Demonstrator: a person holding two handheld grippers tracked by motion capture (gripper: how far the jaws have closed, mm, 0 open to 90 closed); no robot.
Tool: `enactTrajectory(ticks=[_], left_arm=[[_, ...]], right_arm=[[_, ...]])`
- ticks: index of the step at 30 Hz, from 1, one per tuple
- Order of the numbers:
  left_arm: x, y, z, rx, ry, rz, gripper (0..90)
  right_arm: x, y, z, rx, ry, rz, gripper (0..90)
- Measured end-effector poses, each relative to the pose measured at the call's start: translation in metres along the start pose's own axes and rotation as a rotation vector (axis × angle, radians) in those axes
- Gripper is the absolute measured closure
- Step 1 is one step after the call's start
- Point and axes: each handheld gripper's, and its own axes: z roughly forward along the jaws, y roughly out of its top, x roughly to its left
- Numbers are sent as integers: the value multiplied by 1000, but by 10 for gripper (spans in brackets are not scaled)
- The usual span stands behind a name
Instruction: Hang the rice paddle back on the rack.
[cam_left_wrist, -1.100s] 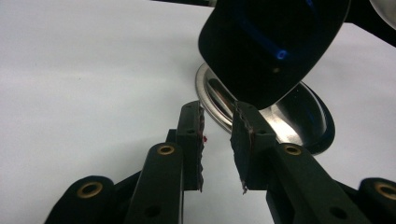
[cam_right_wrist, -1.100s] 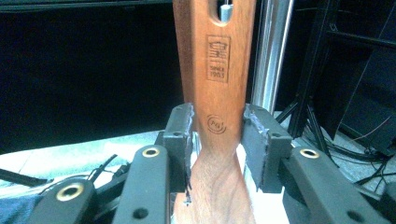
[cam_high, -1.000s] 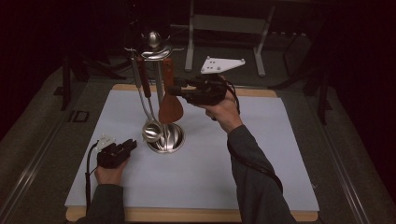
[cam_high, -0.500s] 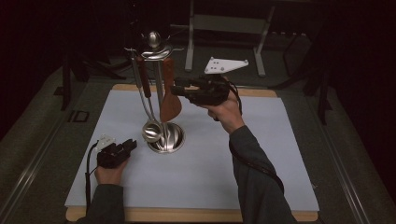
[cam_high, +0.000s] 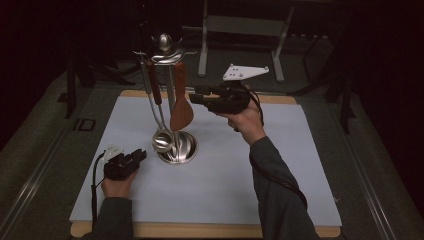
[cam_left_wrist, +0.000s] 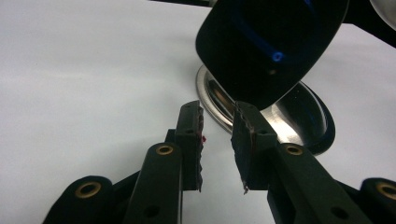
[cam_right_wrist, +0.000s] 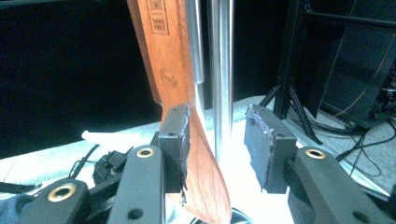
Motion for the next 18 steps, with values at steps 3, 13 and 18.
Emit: enactTrajectory(ticks=[3, 13, 18], left_arm=[[0, 0, 0, 1, 0, 0, 728], [0, 0, 0, 3, 1, -3, 728], [0, 0, 0, 6, 2, -2, 728]], right_arm=[[-2, -2, -1, 11, -8, 6, 606], [-9, -10, -3, 58, -39, 35, 605], [-14, -17, -6, 79, -51, 49, 605]])
